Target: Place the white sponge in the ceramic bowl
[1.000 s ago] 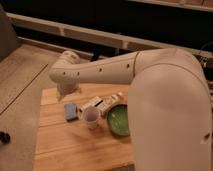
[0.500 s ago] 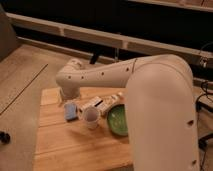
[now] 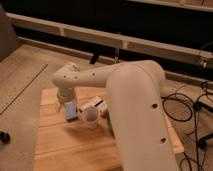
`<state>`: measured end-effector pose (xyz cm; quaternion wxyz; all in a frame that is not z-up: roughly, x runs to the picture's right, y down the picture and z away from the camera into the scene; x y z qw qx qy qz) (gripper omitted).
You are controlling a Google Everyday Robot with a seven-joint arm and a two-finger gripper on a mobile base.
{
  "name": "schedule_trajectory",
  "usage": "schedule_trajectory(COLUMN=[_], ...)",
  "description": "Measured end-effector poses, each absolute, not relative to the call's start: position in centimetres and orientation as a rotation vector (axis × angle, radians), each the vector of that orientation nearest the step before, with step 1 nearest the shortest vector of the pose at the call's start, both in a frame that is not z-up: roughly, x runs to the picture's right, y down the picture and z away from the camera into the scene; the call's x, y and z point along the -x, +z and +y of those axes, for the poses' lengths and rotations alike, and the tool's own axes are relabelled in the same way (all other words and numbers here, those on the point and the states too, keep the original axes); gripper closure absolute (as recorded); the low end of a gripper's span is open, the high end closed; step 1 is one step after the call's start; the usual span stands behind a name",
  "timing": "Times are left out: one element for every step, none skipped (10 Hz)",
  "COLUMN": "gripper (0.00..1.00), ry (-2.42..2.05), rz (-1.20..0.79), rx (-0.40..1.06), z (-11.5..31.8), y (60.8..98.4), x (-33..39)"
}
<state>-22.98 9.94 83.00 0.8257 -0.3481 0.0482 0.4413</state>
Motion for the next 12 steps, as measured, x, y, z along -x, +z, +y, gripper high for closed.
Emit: schedule_trajectory(gripper=[0.35, 0.35, 0.35, 0.35, 0.35, 0.35, 0.35, 0.35, 0.35, 0.35, 0.35, 0.35], ry=[0.911, 0.898, 0.886, 0.884, 0.884, 0.885, 0.885, 0.899, 0.916, 0.936, 0.938, 0.929], rz=[0.112, 0.118, 0.134, 0.135, 0.135, 0.135, 0.136, 0.133, 0.141, 0.159, 0.172, 0.18], rx=[0.752, 0.756, 0.758, 0.759, 0.759, 0.759, 0.76, 0.767, 0.775, 0.78, 0.781, 0.782], z=[10.0, 9.8, 9.7, 9.6, 9.6, 9.6, 9.6, 9.9, 10.4, 10.8, 11.1, 11.2], y=[84.0, 84.7, 85.6, 85.7, 85.7, 85.7, 85.8, 86.1, 86.8, 87.9, 88.6, 89.2], x=[22.7, 22.3, 21.8, 21.7, 21.7, 21.7, 21.7, 21.5, 20.9, 19.9, 19.3, 19.0])
